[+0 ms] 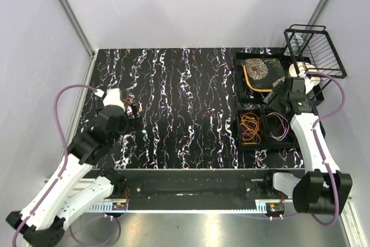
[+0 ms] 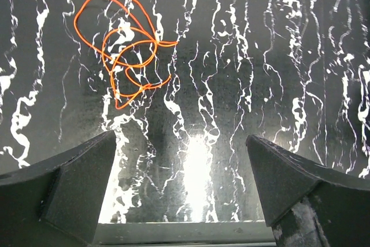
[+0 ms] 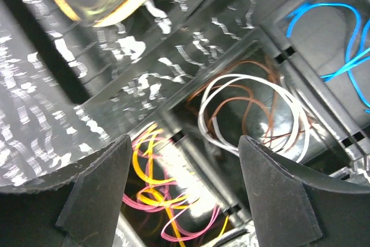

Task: Untangle the cables

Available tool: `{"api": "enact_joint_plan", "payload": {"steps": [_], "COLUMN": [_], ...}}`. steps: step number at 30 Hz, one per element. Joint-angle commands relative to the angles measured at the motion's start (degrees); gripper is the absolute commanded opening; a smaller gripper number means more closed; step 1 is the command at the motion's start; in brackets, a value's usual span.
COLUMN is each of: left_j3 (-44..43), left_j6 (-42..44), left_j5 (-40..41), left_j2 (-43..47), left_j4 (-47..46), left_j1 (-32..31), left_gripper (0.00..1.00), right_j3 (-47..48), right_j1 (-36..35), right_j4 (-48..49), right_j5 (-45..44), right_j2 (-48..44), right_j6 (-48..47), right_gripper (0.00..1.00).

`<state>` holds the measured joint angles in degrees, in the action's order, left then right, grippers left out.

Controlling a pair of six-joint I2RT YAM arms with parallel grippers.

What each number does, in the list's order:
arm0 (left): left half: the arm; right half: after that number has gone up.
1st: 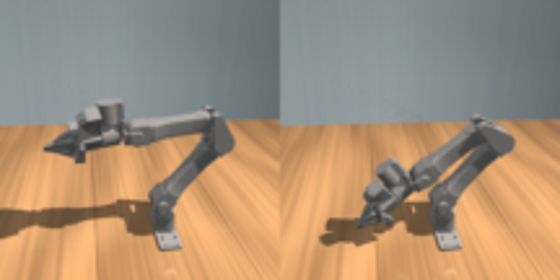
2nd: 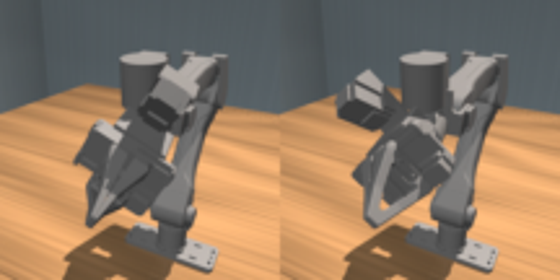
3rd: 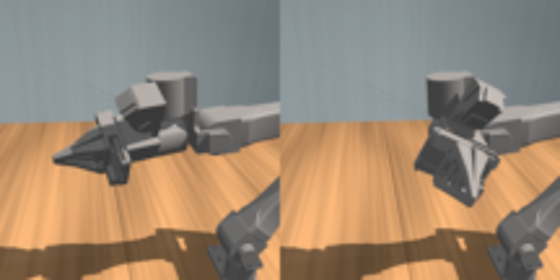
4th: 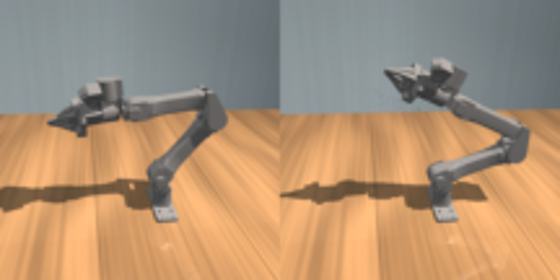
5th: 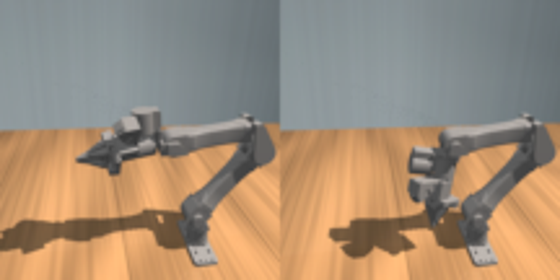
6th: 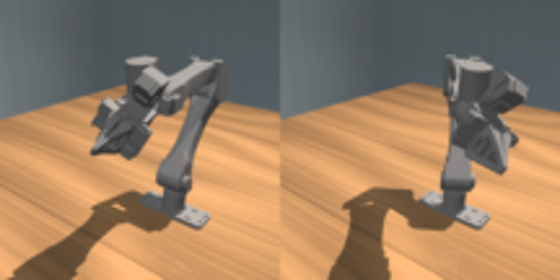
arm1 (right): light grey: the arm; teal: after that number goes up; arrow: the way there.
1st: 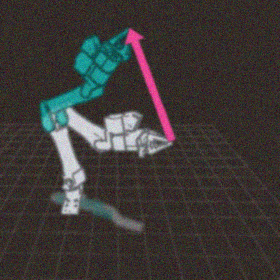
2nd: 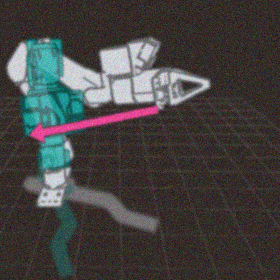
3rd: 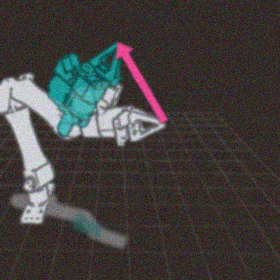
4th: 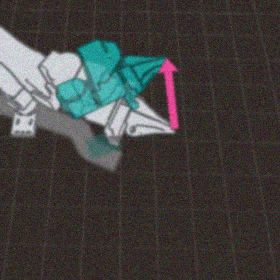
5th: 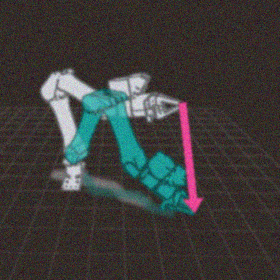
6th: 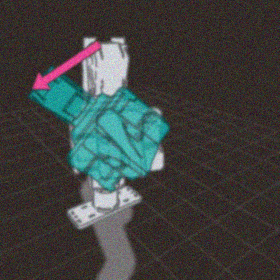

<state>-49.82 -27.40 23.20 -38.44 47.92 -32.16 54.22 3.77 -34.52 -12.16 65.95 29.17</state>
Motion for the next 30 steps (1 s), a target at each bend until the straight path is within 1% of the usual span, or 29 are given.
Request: {"api": "enact_joint_plan", "payload": {"steps": [1, 5, 8, 11, 14, 15, 16, 17, 18, 19, 23, 26, 30], "left_j3": [-3.26, -2.47, -2.47, -3.35, -4.49, -4.84, -5.37, -6.16, -6.42, -6.60, -5.73, -5.55, -5.64], "left_j6": [-7.48, -11.27, -13.02, -15.31, -16.72, -17.07, -17.68, -18.39, -18.57, -18.57, -17.69, -18.04, -16.99], "left_j5": [4.65, 6.94, 8.44, 8.79, 8.44, 8.53, 8.79, 8.88, 8.88, 8.79, 8.00, 7.12, 3.35], "left_j2": [-5.67, -9.81, -14.46, -20.00, -25.45, -28.07, -29.23, -30.55, -32.73, -33.80, -37.84, -41.36, -45.49], "left_j4": [-1.95, -3.36, -4.59, -5.47, -7.05, -7.84, -7.84, -8.02, -8.72, -9.33, -15.65, -18.38, -22.95], "left_j1": [-0.01, 0.08, 0.34, 1.31, 3.59, 4.29, 5.78, 6.58, 7.28, 8.68, 11.15, 13.26, 16.16], "left_gripper": [0.99, 0.97, 0.97, 0.94, 0.91, 0.89, 0.84, 0.82, 0.81, 0.81, 0.79, 0.77, 0.73], "right_j3": [3.97, 4.41, 4.58, 4.15, 3.97, 3.79, 3.62, 3.35, 3.44, 3.44, 2.83, 2.30, 2.12], "right_j1": [0.01, 0.01, -0.08, -0.08, -0.08, -0.08, -0.08, -0.08, -0.08, -0.08, -0.08, -0.08, -0.08], "right_j4": [-3.27, -3.53, -4.23, -4.32, -4.32, -4.15, -4.06, -3.80, -3.88, -3.89, -3.89, -3.45, -3.36], "right_j5": [8.72, 18.29, 21.99, 24.11, 25.69, 26.05, 26.49, 26.66, 26.93, 27.36, 27.98, 28.42, 28.77], "right_j2": [-4.95, -7.77, -9.17, -10.58, -11.02, -11.20, -11.28, -11.11, -11.11, -10.85, -11.46, -11.29, -10.76], "right_j6": [-1.48, -1.48, -1.22, -1.13, -0.96, -0.96, -0.96, -1.04, -1.04, -1.13, -1.13, -1.13, -1.39], "right_gripper": [0.81, 0.80, 0.80, 0.79, 0.79, 0.79, 0.79, 0.79, 0.79, 0.79, 0.79, 0.79, 0.79]}}
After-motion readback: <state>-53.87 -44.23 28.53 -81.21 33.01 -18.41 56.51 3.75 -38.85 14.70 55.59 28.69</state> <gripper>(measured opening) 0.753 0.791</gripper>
